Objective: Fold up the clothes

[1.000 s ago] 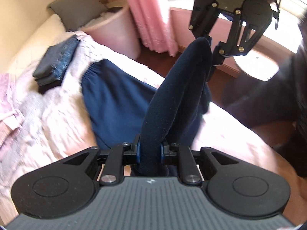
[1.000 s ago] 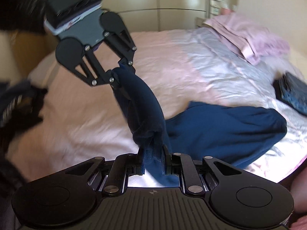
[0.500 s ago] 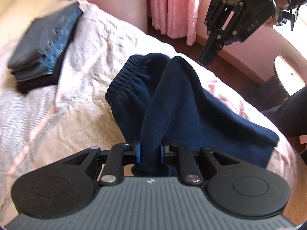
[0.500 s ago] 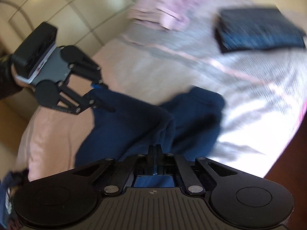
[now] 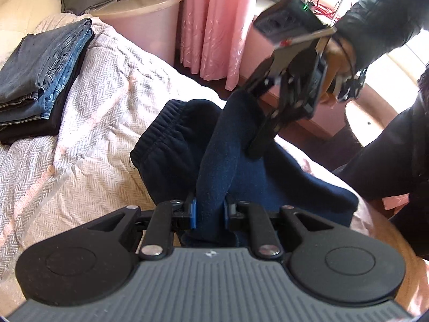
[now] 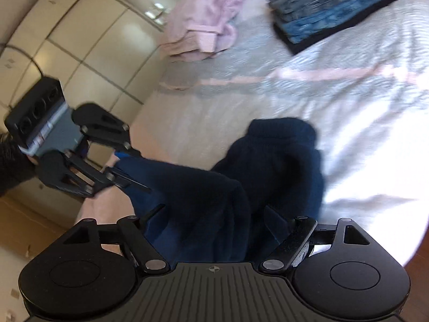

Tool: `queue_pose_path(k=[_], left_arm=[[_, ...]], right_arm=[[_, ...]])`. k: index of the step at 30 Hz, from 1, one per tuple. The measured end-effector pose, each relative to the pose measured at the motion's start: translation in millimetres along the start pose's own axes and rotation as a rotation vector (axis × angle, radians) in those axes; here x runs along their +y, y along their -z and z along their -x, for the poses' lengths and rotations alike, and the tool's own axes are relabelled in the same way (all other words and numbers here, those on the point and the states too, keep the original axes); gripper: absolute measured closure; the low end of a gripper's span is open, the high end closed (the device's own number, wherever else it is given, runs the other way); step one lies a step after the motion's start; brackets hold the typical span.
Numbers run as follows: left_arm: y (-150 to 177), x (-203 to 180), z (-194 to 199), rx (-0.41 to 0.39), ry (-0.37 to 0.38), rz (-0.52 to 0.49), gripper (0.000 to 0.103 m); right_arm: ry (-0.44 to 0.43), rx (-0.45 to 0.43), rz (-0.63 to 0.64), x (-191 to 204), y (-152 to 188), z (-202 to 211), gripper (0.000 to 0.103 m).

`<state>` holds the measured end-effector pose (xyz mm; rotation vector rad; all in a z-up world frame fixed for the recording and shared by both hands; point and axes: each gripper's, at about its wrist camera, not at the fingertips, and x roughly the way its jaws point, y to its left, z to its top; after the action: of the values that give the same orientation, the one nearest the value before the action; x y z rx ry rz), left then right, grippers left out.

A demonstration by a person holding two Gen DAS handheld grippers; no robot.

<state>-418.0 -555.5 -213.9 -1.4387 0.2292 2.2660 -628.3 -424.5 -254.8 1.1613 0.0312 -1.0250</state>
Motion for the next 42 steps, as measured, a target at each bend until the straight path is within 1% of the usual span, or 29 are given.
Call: queue_pose_path(k=[1, 2, 3, 4, 6, 8, 12, 13, 14, 15, 17, 18, 20, 23, 25, 28, 30, 31, 33, 34, 35, 36, 37, 39, 40, 42], left_arm=[[-1.1, 2.2, -1.0, 0.005, -0.008, 0.0, 0.089], [-3.0, 5.8, -2.8, 0.004, -0.02, 0.004, 0.089], [-5.4, 11.7, -5.3, -0.003, -0.031, 0.015, 0.089], [-10.1, 19.3, -10.0, -0.011, -0.04, 0.027, 0.089], [-19.6, 34.6, -20.2, -0.027, -0.059, 0.051, 0.088], [-28.0, 50.8, -41.7, -0.018, -0.071, 0.07, 0.087], [-30.0, 73.3, -85.7, 0.006, -0.086, 0.126, 0.083], [-28.6, 78.4, -94.4, 0.009, -0.089, 0.147, 0.081], [-24.7, 83.9, -98.0, 0.005, -0.086, 0.186, 0.075], [-20.9, 89.2, -100.8, 0.0, -0.083, 0.224, 0.073], [-13.9, 98.1, -99.1, -0.01, -0.073, 0.296, 0.066], [-10.4, 102.5, -97.9, -0.015, -0.069, 0.332, 0.064], [-4.6, 109.0, -90.2, -0.023, -0.069, 0.401, 0.058], [2.6, 117.1, -75.7, -0.045, -0.067, 0.502, 0.058], [6.1, 121.7, -69.0, -0.061, -0.079, 0.55, 0.058], [5.4, 124.9, -72.3, -0.062, -0.099, 0.576, 0.058], [2.8, 124.9, -82.4, -0.057, -0.12, 0.577, 0.058], [2.5, 125.4, -87.8, -0.06, -0.126, 0.581, 0.058], [4.5, 128.2, -96.2, -0.059, -0.148, 0.605, 0.057], [6.5, 130.3, -99.5, -0.057, -0.162, 0.622, 0.053], [8.5, 132.3, -102.9, -0.055, -0.176, 0.64, 0.046], [10.6, 134.3, -105.7, -0.055, -0.187, 0.658, 0.043], [13.2, 135.4, -105.1, -0.067, -0.183, 0.678, 0.042], [16.0, 132.0, -98.0, -0.096, -0.177, 0.703, 0.044], [17.5, 129.6, -93.2, -0.112, -0.175, 0.715, 0.046], [20.4, 118.1, -71.9, -0.147, -0.185, 0.74, 0.052]], right_arm=[[-0.025, 0.004, -0.014, -1.2, 1.3, -3.7, 0.057], [-0.036, 0.007, -0.035, -2.4, 1.6, -5.0, 0.074], [-0.023, 0.002, -0.045, -0.8, -0.2, -2.6, 0.075], [-0.007, -0.012, -0.043, 2.1, -2.9, 2.8, 0.081], [0.03, -0.043, -0.054, 2.1, -10.2, 12.1, 0.081], [0.07, -0.07, -0.068, -5.5, -18.2, 14.5, 0.081], [0.167, -0.068, -0.108, -38.7, -24.3, -1.0, 0.081], [0.173, -0.065, -0.13, -47.6, -23.7, -4.4, 0.081], [0.174, -0.066, -0.144, -53.7, -23.5, -5.6, 0.081], [0.174, -0.065, -0.155, -57.7, -23.7, -5.6, 0.081], [0.177, -0.065, -0.171, -60.0, -24.7, -2.6, 0.08], [0.183, -0.069, -0.172, -58.7, -25.7, 1.1, 0.077], [0.196, -0.079, -0.13, -46.7, -26.3, 7.0, 0.077], [0.214, -0.095, -0.038, -22.3, -26.3, 14.9, 0.075], [0.227, -0.106, 0.024, -6.1, -26.2, 20.1, 0.074], [0.245, -0.122, 0.116, 18.3, -26.2, 28.0, 0.074], [0.256, -0.133, 0.177, 34.6, -26.2, 33.3, 0.073], [0.247, -0.12, 0.216, 40.3, -25.2, 29.3, 0.072], [0.188, -0.031, 0.307, 40.5, -19.2, -0.5, 0.07], [0.178, 0.022, 0.329, 34.1, -14.9, -15.0, 0.07], [0.177, 0.074, 0.341, 25.9, -10.1, -27.0, 0.07], [0.196, 0.11, 0.337, 15.4, -4.7, -31.8, 0.07], [0.212, 0.119, 0.337, 6.4, 0.5, -28.7, 0.071], [0.237, 0.118, 0.314, -2.4, 7.7, -11.3, 0.071], [0.252, 0.119, 0.298, -5.4, 10.7, -1.8, 0.07], [0.275, 0.113, 0.248, -5.7, 14.6, 17.6, 0.07]])
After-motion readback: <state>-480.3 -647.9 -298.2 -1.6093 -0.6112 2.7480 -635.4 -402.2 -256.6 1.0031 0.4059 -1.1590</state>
